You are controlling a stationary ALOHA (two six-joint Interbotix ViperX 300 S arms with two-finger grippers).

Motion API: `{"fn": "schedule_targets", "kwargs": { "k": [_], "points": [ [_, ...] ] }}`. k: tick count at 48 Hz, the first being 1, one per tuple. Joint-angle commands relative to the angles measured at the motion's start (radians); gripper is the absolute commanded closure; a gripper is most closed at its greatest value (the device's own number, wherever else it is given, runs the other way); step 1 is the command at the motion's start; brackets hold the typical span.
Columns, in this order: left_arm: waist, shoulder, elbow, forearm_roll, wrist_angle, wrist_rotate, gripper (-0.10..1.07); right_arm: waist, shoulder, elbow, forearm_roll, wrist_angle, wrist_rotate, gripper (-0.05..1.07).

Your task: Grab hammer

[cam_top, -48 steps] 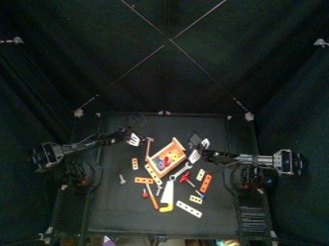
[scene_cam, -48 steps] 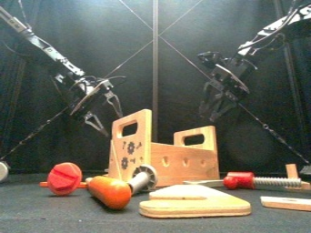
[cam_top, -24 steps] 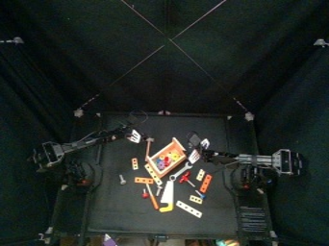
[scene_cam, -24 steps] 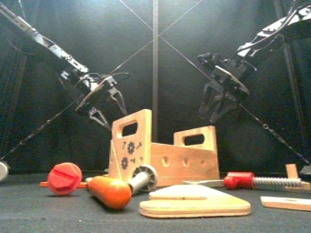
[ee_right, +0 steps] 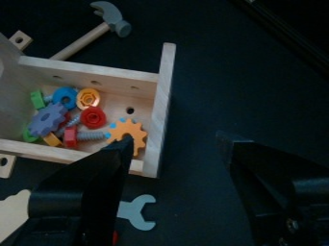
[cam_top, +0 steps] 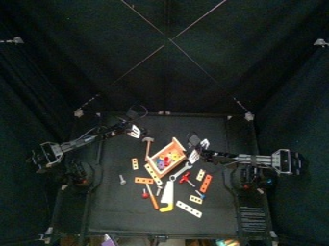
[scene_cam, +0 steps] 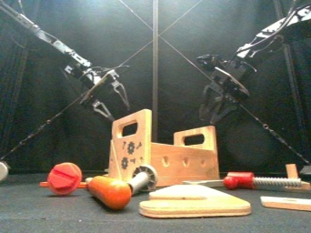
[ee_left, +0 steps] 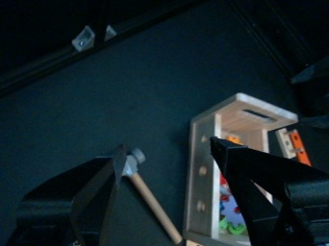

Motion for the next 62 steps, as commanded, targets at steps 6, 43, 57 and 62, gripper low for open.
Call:
{"fn": "schedule_targets", "kwargs": {
  "k": [6, 43, 57, 62],
  "points": [
    [-0.023, -0.064, -0.095, 0.018, 0.064, -0.002, -0.04, -0.003, -0.003, -0.020, 0.000, -0.005, 0.000, 0.04],
    [-0.258, -0.038, -0.110, 0.989, 0.417, -0.950, -0.03, -0.005, 0.034, -0.034, 0.000, -0.032, 0.000, 0.04],
    [-0.268, 0.097, -0.008, 0.971, 0.351, -1.123, -0.03, -0.008, 0.055, -0.037, 0.000, -0.038, 0.000, 0.04],
    [-0.268, 0.156, -0.008, 0.920, 0.324, -1.131, -0.03, -0.008, 0.057, -0.035, 0.000, -0.038, 0.000, 0.04]
  ]
}}
